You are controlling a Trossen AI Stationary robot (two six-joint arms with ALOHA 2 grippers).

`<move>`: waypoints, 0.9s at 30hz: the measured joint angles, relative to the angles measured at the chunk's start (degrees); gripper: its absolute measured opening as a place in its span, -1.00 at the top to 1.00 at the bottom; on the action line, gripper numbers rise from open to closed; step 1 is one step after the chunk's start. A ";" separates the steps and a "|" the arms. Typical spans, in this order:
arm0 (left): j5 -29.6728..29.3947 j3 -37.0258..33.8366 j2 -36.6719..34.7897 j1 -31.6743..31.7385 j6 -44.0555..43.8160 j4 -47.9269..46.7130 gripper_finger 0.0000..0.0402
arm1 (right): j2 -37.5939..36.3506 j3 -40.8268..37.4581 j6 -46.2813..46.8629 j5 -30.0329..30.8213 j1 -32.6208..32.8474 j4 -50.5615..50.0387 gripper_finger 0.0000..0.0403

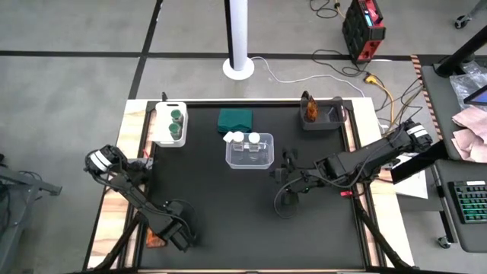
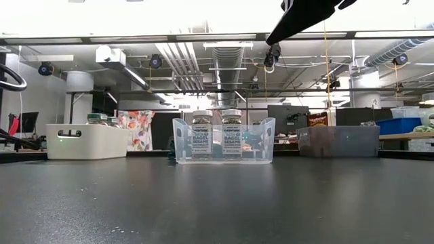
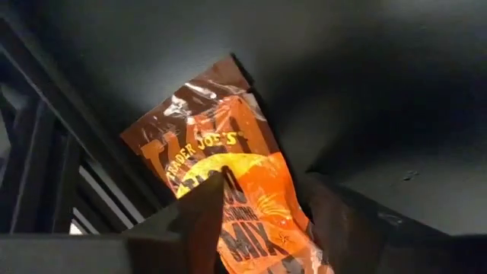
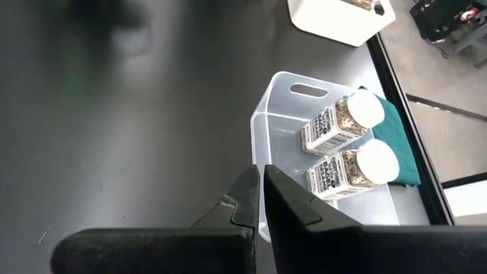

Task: Sort spices by type
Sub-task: Put the spice pack into the black bin

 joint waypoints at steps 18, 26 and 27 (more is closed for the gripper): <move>-18.23 8.93 0.28 -0.15 12.06 -7.84 0.96 | 0.00 -0.56 11.99 -0.98 0.00 -0.19 0.94; -53.01 21.22 0.20 0.24 40.23 -11.08 0.99 | 2.05 -0.71 28.14 -5.33 -0.15 3.17 0.94; -56.48 22.17 0.20 0.53 43.06 -11.28 0.99 | 2.49 -0.71 29.05 -5.45 -0.15 3.94 0.94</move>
